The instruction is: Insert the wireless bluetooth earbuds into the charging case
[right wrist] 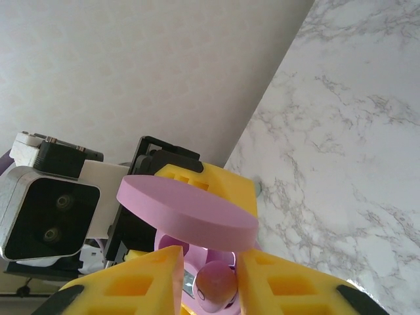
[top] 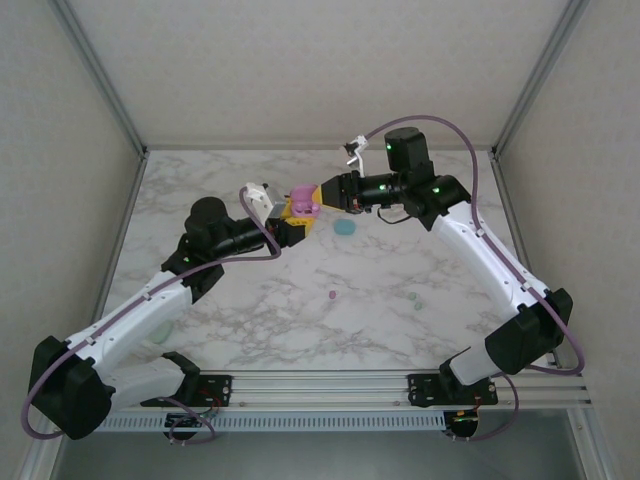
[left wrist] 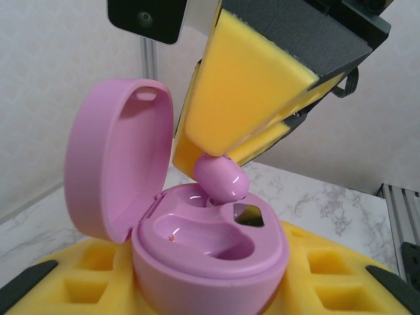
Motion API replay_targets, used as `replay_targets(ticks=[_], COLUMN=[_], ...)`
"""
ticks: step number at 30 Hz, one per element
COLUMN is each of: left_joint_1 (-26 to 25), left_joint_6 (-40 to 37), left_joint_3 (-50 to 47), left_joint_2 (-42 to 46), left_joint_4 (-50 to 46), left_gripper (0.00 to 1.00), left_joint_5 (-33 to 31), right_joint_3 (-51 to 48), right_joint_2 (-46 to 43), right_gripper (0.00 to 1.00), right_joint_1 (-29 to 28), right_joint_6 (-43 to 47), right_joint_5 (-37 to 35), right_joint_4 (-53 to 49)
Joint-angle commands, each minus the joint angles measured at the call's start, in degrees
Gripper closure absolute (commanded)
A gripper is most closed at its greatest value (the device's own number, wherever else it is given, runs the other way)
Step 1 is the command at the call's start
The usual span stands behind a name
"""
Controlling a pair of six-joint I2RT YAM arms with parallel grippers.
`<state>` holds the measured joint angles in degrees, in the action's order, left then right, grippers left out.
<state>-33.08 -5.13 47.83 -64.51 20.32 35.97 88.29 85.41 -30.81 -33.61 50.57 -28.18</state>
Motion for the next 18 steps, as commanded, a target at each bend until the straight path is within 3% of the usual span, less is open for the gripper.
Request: replay_targets(ticks=[1, 10, 18], left_joint_1=[-0.67, -0.67, -0.67], left_joint_6=[0.91, 0.58, 0.34], left_joint_3=[2.53, 2.54, 2.53], left_joint_2=[0.20, -0.44, -1.01], left_joint_4=[3.33, 2.49, 2.10], left_gripper=[0.68, 0.68, 0.69], left_joint_5=[0.95, 0.43, -0.41], right_joint_3=[1.53, 1.71, 1.88], right_joint_2=[0.77, 0.13, -0.06], right_gripper=[0.70, 0.67, 0.72], right_joint_1=[-0.40, -0.39, -0.39], right_joint_6=[1.26, -1.35, -2.24], right_joint_5=[-0.77, -0.21, 0.58], right_joint_4=[-1.96, 0.06, -0.21])
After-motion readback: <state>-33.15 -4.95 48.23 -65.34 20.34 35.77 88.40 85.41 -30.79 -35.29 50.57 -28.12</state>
